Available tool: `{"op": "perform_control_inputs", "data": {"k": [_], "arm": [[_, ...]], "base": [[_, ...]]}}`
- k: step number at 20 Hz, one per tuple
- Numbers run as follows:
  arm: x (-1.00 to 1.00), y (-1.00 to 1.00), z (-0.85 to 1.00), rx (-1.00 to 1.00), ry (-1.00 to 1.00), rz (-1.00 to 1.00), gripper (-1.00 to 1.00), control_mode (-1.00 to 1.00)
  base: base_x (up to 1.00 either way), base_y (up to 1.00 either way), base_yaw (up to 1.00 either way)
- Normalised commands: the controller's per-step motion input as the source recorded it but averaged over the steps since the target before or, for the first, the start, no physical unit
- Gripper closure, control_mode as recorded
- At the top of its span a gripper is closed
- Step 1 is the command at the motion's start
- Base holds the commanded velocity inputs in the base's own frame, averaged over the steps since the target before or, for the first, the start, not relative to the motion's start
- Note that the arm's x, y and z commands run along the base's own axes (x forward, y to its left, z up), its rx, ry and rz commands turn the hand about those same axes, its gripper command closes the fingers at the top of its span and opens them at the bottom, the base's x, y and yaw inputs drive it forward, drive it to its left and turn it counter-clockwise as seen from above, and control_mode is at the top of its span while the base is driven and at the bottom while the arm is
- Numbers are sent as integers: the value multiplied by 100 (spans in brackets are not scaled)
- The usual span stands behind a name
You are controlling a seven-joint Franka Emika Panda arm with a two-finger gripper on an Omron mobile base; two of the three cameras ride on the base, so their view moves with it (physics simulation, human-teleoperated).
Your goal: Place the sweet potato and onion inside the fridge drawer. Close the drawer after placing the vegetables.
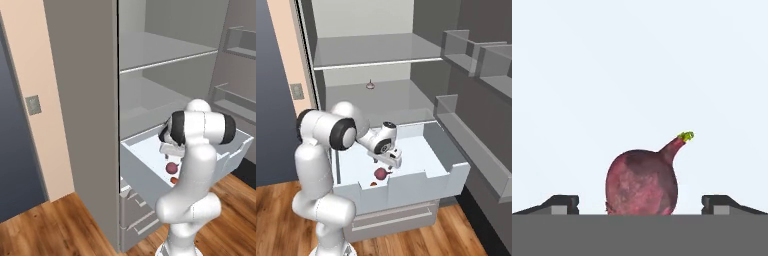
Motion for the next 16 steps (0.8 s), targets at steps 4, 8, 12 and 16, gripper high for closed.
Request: {"op": "perform_control_inputs", "data": {"k": [4,8,12,16], "arm": [[-23,-8,96,0,-2,0,-100,-100],[-46,-12,95,0,-2,-1,-100,-100],[-76,-23,62,0,-1,-7,-100,-100],[-90,-40,37,0,-2,-12,-100,-100]], "base": [[0,0,0],[0,0,0],[0,0,0],[0,0,0]]}}
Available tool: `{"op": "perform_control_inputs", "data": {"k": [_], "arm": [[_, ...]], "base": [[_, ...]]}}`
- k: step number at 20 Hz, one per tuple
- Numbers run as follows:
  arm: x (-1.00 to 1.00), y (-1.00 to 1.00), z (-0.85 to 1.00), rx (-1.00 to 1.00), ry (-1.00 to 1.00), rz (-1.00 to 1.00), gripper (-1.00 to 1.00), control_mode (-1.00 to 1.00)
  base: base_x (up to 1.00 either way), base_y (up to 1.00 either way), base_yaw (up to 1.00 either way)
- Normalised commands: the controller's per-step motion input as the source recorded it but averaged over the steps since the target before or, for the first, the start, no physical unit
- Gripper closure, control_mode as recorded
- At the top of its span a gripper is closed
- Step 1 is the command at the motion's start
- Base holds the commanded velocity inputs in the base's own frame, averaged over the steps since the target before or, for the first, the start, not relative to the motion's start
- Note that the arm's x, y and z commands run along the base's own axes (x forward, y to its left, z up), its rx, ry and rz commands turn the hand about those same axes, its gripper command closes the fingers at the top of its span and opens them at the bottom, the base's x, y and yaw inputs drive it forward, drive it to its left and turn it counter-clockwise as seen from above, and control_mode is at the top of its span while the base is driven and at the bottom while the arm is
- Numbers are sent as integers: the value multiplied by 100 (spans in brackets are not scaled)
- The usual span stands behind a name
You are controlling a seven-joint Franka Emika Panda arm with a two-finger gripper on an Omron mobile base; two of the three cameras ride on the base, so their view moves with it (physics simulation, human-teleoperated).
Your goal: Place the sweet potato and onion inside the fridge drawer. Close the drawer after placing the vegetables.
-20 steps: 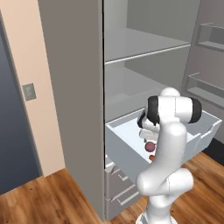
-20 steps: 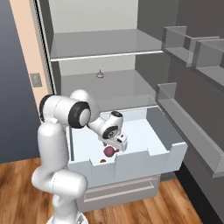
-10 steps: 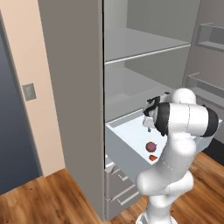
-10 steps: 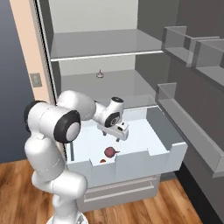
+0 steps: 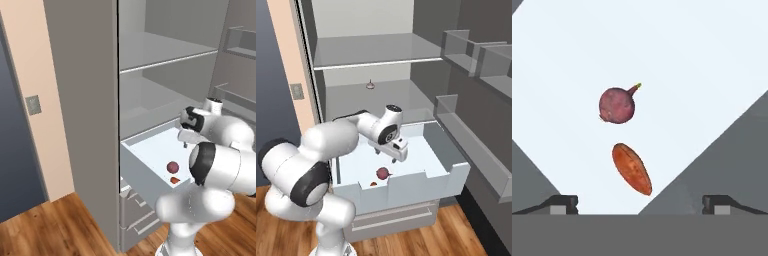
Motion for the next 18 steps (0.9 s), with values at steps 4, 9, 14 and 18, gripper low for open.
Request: {"op": "perform_control_inputs", "data": {"k": [4,9,14,18], "arm": [[-100,-54,-4,1,-3,-13,-100,-100],[-85,-54,-4,2,-1,-10,-100,-100],[-35,-56,-30,3,0,-4,-100,-100],[-22,-47,-45,7,0,-3,-100,-100]], "base": [[0,0,0],[0,0,0],[0,0,0],[0,0,0]]}}
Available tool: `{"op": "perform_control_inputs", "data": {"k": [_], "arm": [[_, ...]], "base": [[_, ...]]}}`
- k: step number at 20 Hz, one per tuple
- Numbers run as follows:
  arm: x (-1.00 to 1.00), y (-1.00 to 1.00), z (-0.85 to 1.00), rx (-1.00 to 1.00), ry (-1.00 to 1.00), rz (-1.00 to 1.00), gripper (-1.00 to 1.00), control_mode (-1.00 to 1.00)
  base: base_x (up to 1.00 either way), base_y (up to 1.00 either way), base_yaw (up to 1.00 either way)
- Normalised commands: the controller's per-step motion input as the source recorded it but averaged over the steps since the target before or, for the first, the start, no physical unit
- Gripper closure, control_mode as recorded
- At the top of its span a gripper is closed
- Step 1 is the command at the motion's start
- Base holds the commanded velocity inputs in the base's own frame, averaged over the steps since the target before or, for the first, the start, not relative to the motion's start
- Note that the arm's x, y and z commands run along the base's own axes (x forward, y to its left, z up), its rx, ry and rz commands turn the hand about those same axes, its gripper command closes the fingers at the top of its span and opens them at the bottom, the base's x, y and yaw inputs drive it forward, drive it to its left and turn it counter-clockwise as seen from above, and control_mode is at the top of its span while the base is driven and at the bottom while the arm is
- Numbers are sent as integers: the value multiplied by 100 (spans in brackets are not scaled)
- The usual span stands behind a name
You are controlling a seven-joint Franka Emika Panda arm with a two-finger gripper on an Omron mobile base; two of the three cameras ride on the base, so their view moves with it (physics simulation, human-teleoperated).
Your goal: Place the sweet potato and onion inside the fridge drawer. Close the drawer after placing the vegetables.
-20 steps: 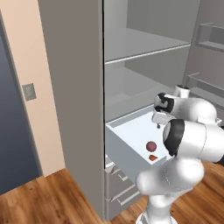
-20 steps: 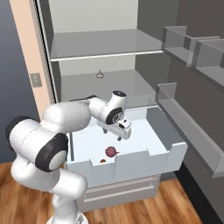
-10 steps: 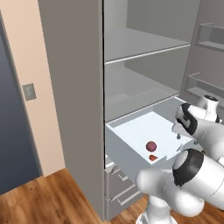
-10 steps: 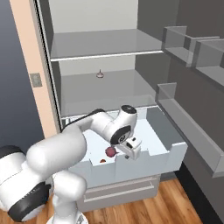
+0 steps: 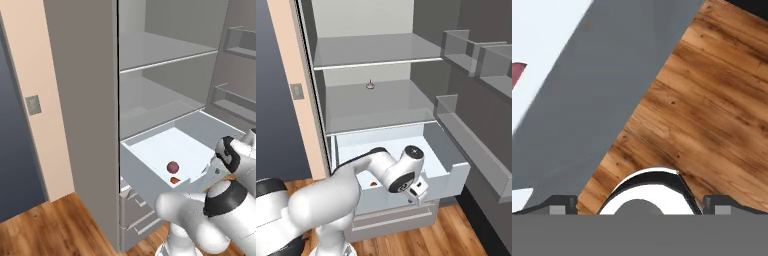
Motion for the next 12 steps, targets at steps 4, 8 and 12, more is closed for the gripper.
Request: {"op": "perform_control_inputs", "data": {"k": [4,8,12], "arm": [[-1,-42,-53,10,0,-1,-100,-100],[23,-13,-44,14,-1,-1,-100,-100],[39,-8,-27,18,-4,0,-100,-100]], "base": [[0,0,0],[0,0,0],[0,0,0]]}}
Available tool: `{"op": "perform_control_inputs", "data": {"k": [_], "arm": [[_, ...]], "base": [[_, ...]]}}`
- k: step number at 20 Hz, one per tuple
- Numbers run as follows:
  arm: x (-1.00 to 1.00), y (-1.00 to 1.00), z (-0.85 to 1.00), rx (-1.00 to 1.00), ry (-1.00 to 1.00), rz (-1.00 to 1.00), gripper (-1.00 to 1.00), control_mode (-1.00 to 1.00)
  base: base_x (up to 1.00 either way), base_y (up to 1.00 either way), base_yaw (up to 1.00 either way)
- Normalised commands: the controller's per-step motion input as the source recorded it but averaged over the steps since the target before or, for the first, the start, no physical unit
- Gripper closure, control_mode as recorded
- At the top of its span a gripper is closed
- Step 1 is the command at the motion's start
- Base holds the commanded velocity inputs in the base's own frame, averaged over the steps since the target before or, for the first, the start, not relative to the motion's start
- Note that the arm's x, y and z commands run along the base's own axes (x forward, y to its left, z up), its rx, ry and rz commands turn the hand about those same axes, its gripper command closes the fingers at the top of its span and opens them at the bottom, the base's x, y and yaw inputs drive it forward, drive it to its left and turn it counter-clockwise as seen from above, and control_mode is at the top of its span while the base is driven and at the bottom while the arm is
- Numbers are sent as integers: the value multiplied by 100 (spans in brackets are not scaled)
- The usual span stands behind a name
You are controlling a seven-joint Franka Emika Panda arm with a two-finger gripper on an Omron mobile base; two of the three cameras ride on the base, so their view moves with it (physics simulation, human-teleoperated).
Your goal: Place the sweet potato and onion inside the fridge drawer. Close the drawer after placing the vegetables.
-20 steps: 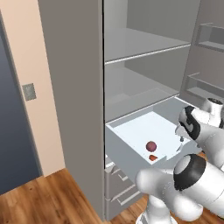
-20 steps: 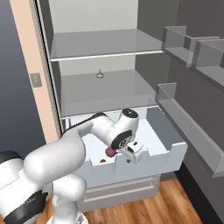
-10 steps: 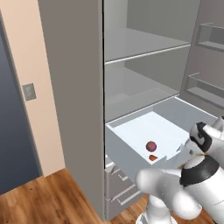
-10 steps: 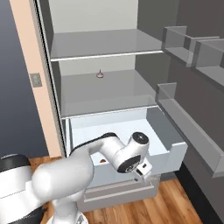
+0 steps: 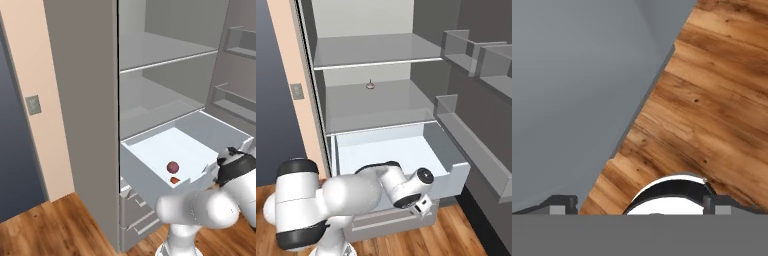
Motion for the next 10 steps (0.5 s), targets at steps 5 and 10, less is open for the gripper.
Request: {"op": "perform_control_inputs", "data": {"k": [5,10], "arm": [[48,0,0,15,-1,-2,-100,-100],[52,0,0,12,0,-6,-100,-100]], "base": [[0,0,0],[0,0,0]]}}
